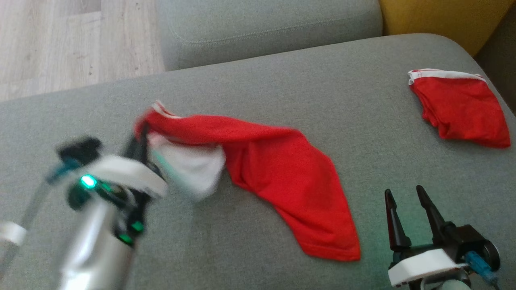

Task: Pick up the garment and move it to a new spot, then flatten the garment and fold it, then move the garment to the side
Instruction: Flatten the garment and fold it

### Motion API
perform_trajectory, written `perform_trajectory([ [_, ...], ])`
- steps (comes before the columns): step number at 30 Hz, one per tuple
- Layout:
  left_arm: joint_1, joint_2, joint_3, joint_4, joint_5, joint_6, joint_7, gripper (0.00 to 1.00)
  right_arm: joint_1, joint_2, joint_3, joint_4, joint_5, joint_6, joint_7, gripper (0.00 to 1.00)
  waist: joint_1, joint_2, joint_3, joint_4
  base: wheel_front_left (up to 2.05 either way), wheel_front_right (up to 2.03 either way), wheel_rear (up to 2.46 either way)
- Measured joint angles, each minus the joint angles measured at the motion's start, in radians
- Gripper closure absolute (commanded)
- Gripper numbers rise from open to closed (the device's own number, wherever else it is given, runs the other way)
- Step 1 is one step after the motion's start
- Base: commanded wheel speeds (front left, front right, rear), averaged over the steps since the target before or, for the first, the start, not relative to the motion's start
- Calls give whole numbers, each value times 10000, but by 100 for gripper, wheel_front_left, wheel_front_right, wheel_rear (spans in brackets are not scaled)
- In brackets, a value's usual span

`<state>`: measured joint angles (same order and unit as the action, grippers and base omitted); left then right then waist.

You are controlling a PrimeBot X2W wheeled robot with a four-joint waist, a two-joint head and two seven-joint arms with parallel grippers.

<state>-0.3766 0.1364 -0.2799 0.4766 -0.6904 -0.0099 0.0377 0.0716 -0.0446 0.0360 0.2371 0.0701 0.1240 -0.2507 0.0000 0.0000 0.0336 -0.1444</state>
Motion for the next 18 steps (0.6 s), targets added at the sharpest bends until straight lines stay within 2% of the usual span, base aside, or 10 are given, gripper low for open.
perform_trajectory([
  [3,-596,777,468,-828,-443,-176,871,100,-1,0,63,8,0,0,0,0,0,0,-94,10,0,0,0],
  [10,-1367,2033,1310,-2550,-1697,-230,3112,100,5,0,180,31,4,0,0,0,0,0,-209,-256,0,0,0],
  [15,-2185,3068,1806,-3204,-1802,69,3963,100,5,0,224,33,84,0,0,0,0,0,-214,-459,0,0,0],
  [18,-2824,3588,1864,-3356,-1620,102,4326,100,4,0,242,36,96,0,0,0,0,0,-207,-552,0,0,0],
])
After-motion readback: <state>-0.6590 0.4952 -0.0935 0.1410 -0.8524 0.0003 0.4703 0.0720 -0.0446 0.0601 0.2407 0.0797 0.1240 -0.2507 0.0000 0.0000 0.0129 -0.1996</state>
